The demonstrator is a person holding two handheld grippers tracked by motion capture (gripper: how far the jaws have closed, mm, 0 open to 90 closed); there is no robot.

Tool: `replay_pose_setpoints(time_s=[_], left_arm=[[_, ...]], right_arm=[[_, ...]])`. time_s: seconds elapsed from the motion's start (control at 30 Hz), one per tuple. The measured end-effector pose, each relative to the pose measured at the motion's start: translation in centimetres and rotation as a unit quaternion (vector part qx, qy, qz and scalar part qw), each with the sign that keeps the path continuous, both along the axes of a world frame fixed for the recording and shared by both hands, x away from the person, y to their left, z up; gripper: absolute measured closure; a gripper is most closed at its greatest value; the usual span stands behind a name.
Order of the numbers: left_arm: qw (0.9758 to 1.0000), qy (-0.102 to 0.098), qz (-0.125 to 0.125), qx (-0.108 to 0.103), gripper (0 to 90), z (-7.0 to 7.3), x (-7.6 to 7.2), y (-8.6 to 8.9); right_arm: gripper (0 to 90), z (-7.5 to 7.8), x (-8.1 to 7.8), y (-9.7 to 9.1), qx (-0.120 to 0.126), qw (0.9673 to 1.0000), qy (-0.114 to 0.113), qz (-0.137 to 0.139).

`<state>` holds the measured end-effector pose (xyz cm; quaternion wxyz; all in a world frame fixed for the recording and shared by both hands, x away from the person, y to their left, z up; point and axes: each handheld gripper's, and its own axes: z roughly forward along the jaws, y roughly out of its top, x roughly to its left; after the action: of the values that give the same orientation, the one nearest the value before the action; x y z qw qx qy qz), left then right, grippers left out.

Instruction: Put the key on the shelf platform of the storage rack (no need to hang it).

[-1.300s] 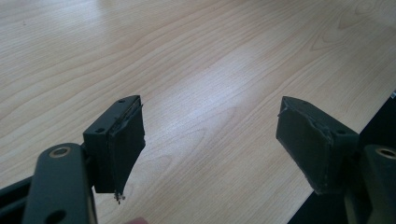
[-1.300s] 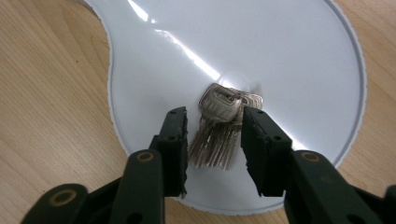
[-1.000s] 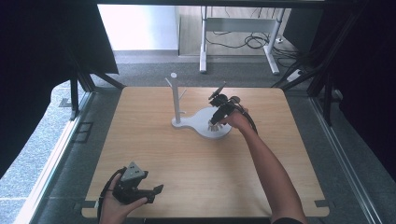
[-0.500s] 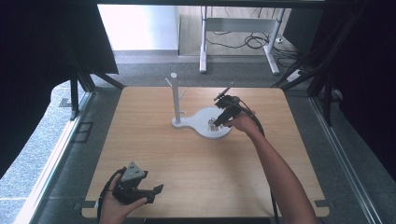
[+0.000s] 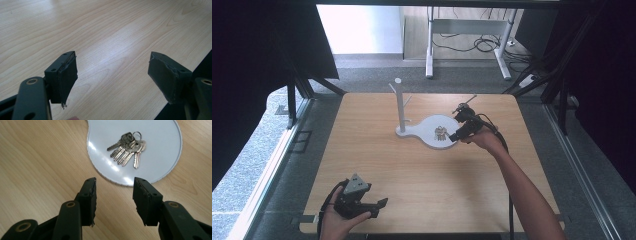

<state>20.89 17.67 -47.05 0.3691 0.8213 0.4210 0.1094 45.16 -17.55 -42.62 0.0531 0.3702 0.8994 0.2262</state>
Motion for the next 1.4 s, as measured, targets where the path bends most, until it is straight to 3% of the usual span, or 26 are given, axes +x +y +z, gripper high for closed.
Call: replay_pose_setpoints(time_s=[0.33,0.67,1.07,1.4], left_arm=[[1.0,-0.001,0.001,0.001,23.9,0.1,0.0,0.0],[1.0,0.0,0.0,0.004,23.9,0.0,0.0,-0.3],[1.0,0.005,-0.001,0.007,23.9,-0.2,0.0,-0.6],[0.9999,0.004,-0.001,0.012,23.8,-0.2,0.0,-0.9]], right_arm=[[53.3,-0.2,-3.0,-3.3,0.026,0.9996,-0.013,-0.003],[52.9,-1.4,-6.4,-6.7,0.053,0.9981,-0.027,-0.014],[51.0,-4.1,-10.5,-10.7,0.076,0.9957,-0.036,-0.04],[49.9,-7.3,-13.4,-13.3,0.079,0.9947,-0.033,-0.056]])
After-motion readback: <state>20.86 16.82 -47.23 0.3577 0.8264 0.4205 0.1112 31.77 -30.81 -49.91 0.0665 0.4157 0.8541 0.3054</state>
